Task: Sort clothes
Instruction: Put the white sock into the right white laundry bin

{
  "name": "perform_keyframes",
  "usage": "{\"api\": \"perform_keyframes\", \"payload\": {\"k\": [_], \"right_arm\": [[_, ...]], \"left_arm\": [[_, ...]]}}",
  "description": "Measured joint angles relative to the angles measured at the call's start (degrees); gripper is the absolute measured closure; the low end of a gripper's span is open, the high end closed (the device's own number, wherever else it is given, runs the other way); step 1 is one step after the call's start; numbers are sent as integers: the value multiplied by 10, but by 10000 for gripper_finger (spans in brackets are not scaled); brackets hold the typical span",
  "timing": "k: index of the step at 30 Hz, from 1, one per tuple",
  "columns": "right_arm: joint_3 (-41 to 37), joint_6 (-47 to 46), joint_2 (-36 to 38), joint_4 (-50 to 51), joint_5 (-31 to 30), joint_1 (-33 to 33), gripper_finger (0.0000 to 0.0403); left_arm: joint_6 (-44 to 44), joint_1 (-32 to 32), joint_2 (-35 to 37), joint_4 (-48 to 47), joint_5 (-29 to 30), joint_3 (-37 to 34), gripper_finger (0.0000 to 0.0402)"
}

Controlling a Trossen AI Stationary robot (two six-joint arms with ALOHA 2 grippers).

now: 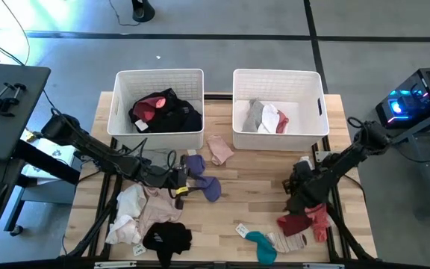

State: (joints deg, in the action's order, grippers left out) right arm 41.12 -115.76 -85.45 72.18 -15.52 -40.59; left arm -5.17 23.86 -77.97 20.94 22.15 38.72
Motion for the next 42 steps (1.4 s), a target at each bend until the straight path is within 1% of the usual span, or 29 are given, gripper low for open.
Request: {"api": "perform_keyframes", "payload": {"k": [2,5,10,13,17,20,23,25,28,30,34,37,42], "right_arm": [[0,8,-4,-2,9,27,154],[0,43,-17,-5,37,67,157],[-5,133,-51,-25,113,115,189],[-5,179,-64,-39,144,129,220],[-27,251,-60,-109,151,140,272],[-31,272,-61,-125,153,148,318],[-19,285,-56,-127,153,149,371],[-10,297,-50,-130,145,149,393],[15,317,-41,-174,125,146,388],[27,331,-37,-174,107,139,393],[79,365,-24,-191,54,117,397],[132,396,-18,-179,-16,97,399],[243,452,-15,-122,-189,65,399]], "left_arm": [[0,0,0,0,0,0,289],[0,0,0,-1,0,0,289],[0,0,0,-2,0,0,289],[0,0,0,-3,0,0,289],[0,0,0,-3,0,0,289],[0,0,0,-3,0,0,289],[0,0,0,-3,-1,0,289],[0,0,0,-3,0,0,289],[0,0,0,-2,-1,0,289],[3,0,0,-2,-1,0,289],[6,0,0,-1,-1,0,289],[6,0,0,-1,-1,0,289],[6,0,0,0,-1,0,289]]}}
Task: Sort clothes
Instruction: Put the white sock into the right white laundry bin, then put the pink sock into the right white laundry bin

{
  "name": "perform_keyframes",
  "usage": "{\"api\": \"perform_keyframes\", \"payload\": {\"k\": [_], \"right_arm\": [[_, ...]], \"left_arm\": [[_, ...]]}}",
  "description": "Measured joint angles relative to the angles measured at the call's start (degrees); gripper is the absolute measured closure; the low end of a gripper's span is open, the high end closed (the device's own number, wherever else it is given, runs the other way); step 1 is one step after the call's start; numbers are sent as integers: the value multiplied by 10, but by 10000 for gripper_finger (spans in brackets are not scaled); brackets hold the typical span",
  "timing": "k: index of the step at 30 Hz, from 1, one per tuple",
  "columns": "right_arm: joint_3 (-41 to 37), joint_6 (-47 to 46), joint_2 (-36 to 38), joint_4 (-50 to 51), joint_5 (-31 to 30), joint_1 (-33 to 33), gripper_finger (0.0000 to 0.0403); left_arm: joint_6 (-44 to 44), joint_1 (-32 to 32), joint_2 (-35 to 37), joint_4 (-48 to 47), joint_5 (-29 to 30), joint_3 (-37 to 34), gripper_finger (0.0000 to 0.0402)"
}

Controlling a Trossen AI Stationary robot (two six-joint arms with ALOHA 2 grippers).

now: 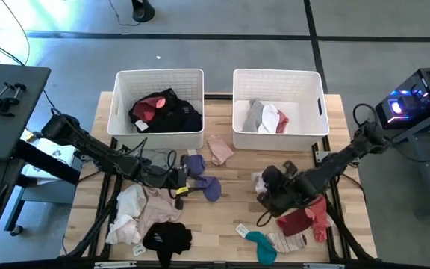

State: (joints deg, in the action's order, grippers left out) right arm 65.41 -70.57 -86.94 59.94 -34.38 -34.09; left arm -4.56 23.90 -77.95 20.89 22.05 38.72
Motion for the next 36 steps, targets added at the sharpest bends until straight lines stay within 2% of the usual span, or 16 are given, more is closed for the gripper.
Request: {"api": "perform_keyframes", "payload": {"k": [5,9,15,19,25,30,32,36], "right_arm": [[101,58,0,69,-152,-15,401],[174,113,0,159,-273,-3,401],[285,206,0,262,-436,56,402],[345,280,0,288,-491,121,402],[372,338,0,301,-479,247,402],[350,364,0,301,-364,347,396],[336,366,0,301,-321,377,381],[313,377,0,301,-275,413,327]], "left_arm": [[0,0,0,0,0,0,289],[-1,0,0,0,0,0,289],[-2,0,0,0,0,0,289],[-2,0,0,0,0,0,289],[-1,1,0,-3,0,0,289],[4,2,0,-12,0,0,289],[5,2,0,-16,0,0,289],[9,2,0,-21,0,0,289]]}}
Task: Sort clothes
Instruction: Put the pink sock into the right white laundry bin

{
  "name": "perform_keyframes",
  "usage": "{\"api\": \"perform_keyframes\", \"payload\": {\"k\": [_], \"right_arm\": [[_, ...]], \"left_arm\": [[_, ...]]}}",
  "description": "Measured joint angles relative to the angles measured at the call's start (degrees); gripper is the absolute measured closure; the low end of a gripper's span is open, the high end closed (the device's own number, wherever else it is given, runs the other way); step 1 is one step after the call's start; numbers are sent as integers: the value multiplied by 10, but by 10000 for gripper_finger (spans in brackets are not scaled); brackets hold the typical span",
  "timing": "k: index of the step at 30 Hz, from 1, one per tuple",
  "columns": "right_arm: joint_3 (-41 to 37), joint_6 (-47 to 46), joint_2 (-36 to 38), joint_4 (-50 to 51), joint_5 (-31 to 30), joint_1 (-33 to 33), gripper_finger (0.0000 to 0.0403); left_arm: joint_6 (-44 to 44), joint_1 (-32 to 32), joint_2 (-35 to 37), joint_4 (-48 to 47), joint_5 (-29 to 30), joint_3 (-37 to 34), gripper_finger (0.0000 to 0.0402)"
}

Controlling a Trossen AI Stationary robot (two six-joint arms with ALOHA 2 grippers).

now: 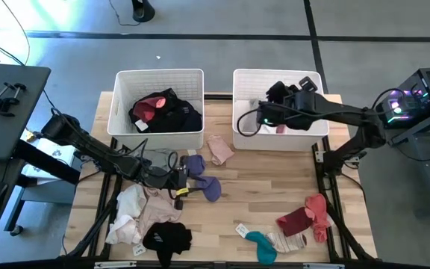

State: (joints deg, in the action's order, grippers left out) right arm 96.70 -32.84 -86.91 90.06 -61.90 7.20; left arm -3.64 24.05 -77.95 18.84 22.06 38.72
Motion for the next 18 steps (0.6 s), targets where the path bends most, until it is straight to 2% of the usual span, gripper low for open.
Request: {"api": "perform_keyframes", "payload": {"k": [5,9,12,18], "right_arm": [[-5,13,0,0,41,2,255],[-5,13,0,0,66,-40,220],[-5,-17,0,-1,96,-99,214],[-5,-93,0,-18,129,-271,214]], "left_arm": [[2,0,0,-2,0,0,289],[4,0,0,-2,0,0,289],[5,0,0,-2,0,0,289],[5,0,0,-2,0,0,289]]}}
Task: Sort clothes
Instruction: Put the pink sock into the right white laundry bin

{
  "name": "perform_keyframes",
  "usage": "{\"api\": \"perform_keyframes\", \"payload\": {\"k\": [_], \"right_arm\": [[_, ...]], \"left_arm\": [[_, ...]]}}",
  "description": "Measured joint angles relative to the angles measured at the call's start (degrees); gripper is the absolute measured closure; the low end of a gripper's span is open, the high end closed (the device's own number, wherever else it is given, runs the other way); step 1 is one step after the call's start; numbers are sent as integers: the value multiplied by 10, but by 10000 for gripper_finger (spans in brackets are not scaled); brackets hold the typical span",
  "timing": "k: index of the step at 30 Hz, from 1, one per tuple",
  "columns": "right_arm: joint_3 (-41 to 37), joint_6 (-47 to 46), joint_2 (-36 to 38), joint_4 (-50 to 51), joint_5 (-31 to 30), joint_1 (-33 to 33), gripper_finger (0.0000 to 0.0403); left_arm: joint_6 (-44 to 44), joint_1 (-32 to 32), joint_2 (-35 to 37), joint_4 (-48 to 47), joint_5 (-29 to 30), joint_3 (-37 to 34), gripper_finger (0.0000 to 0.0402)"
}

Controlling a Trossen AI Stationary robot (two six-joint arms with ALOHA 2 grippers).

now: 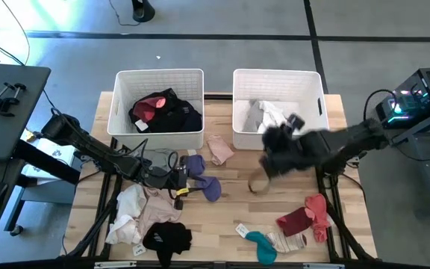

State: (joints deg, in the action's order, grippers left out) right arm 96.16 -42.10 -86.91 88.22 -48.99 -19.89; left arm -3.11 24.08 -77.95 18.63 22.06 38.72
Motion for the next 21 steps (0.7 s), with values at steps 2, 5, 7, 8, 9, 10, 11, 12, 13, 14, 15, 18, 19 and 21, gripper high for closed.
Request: {"api": "perform_keyframes", "payload": {"k": [2,5,7,8,9,10,11,12,13,14,15,18,19,21], "right_arm": [[-4,-32,0,-14,0,-57,213],[-29,-84,0,-33,5,-130,213],[-60,-128,0,-41,32,-168,213],[-79,-152,0,-46,53,-183,213],[-100,-182,0,-47,78,-197,213],[-120,-215,0,-47,111,-211,213],[-142,-252,0,-48,148,-223,213],[-165,-289,0,-51,188,-233,213],[-188,-330,0,-53,234,-241,213],[-211,-372,0,-53,283,-249,213],[-233,-413,0,-54,330,-256,213],[-297,-524,0,-57,463,-267,213],[-318,-554,0,-56,507,-268,213],[-352,-598,0,-58,586,-267,214]], "left_arm": [[0,0,0,0,0,0,289],[0,0,0,0,0,0,289],[0,0,0,1,0,0,289],[0,0,0,1,0,0,289],[0,0,0,1,0,0,289],[0,0,0,2,0,0,289],[0,0,0,4,0,0,289],[-1,0,0,6,0,0,289],[-2,0,0,6,0,0,289],[-6,0,0,8,0,0,289],[-11,0,0,10,0,0,289],[-20,0,0,12,0,0,289],[-20,0,0,13,0,0,289],[-20,0,0,17,0,0,289]]}}
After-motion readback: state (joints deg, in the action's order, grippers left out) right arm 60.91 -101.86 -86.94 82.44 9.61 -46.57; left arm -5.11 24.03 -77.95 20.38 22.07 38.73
